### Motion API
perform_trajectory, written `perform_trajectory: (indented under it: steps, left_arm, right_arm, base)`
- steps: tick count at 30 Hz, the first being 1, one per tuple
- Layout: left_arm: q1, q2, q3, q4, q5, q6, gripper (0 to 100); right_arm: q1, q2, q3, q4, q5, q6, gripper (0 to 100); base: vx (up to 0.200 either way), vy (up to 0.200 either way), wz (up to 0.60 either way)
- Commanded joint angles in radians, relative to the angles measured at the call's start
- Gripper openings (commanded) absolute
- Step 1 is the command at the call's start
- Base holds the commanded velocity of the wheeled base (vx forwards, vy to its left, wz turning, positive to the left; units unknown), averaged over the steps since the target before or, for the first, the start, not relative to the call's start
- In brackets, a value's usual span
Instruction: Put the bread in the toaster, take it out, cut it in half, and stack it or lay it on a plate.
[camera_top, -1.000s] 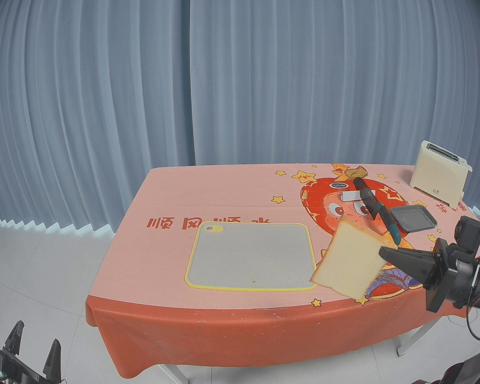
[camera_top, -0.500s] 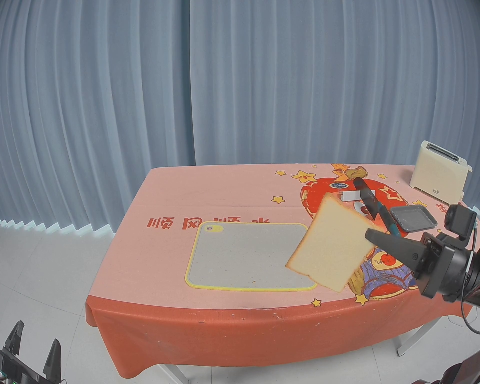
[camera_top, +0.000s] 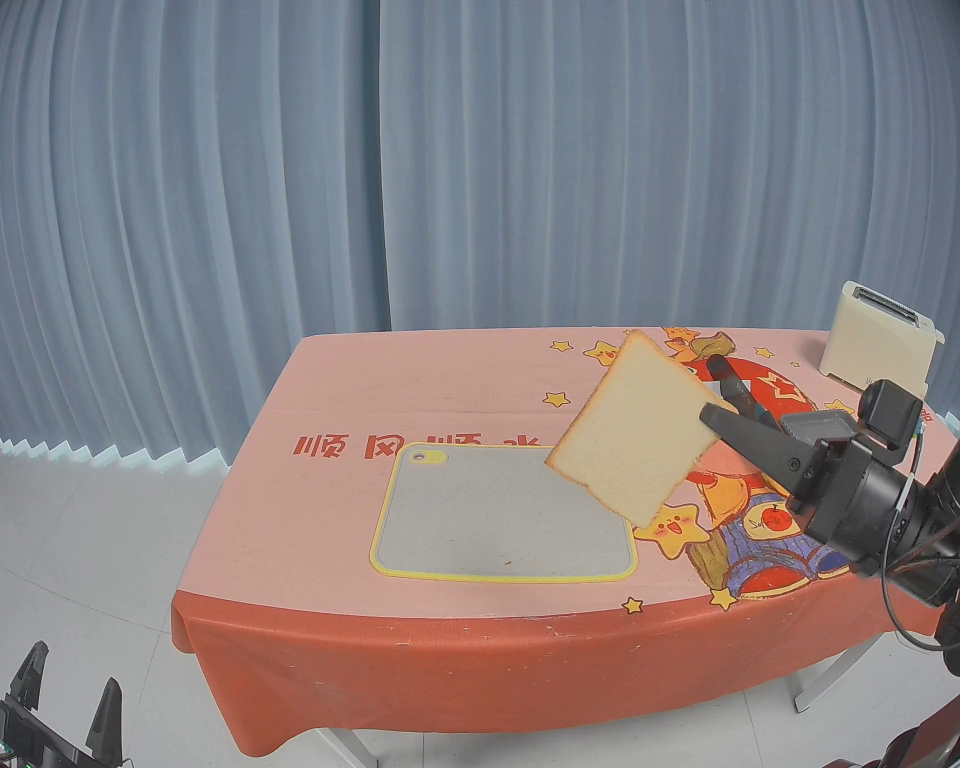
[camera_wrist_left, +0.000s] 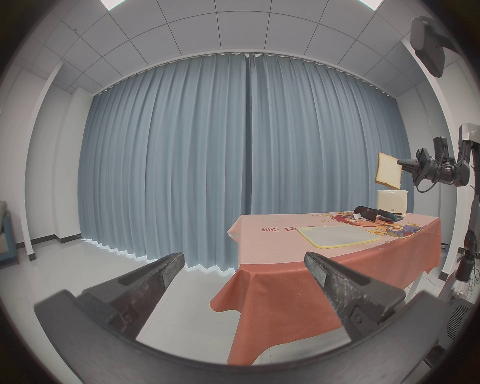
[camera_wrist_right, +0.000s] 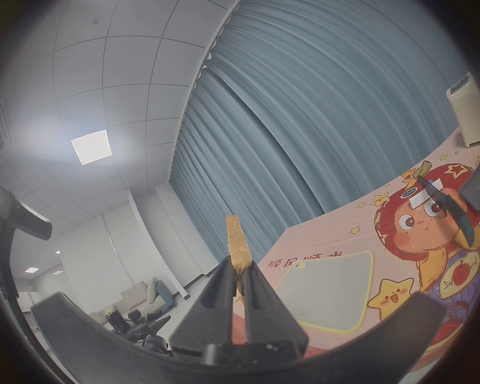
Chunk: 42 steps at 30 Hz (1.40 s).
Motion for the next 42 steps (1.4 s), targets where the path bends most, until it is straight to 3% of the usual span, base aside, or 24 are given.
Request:
perform_trajectory:
  steps: [1, 8, 15, 21, 26, 29, 33, 42]
  left_arm:
    - [0.000, -0.016, 0.018, -0.001, 0.001, 0.000, 100]
    - [0.000, -0.016, 0.018, -0.001, 0.001, 0.000, 100]
    - [0.000, -0.016, 0.018, -0.001, 0.001, 0.000, 100]
    - [0.000, -0.016, 0.018, -0.001, 0.001, 0.000, 100]
    - [0.000, -0.016, 0.018, -0.001, 0.001, 0.000, 100]
    - [0.000, -0.016, 0.018, -0.001, 0.001, 0.000, 100]
    - [0.000, -0.016, 0.018, 0.001, 0.001, 0.000, 100]
    - [0.000, -0.016, 0.018, -0.001, 0.001, 0.000, 100]
  right_arm:
    - [0.001, 0.094, -0.013, -0.046, -0.022, 0.017, 0]
    - [0.003, 0.192, -0.062, -0.178, -0.103, 0.085, 0]
    - [0.003, 0.235, -0.117, -0.190, -0.147, 0.162, 0]
    - [0.004, 0.280, -0.120, -0.192, -0.152, 0.215, 0]
    - [0.007, 0.315, -0.118, -0.192, -0.158, 0.223, 0]
    - [0.006, 0.339, -0.128, -0.192, -0.187, 0.254, 0]
    - [0.007, 0.349, -0.135, -0.192, -0.189, 0.283, 0]
    - [0.027, 0.362, -0.125, -0.193, -0.190, 0.286, 0]
  base:
    - [0.000, 0.000, 0.00]
    - [0.000, 0.000, 0.00]
    - [0.000, 0.000, 0.00]
    - [0.000, 0.000, 0.00]
    - [0.000, 0.000, 0.00]
    - [0.000, 0.000, 0.00]
    - [0.000, 0.000, 0.00]
    - [0.000, 0.000, 0.00]
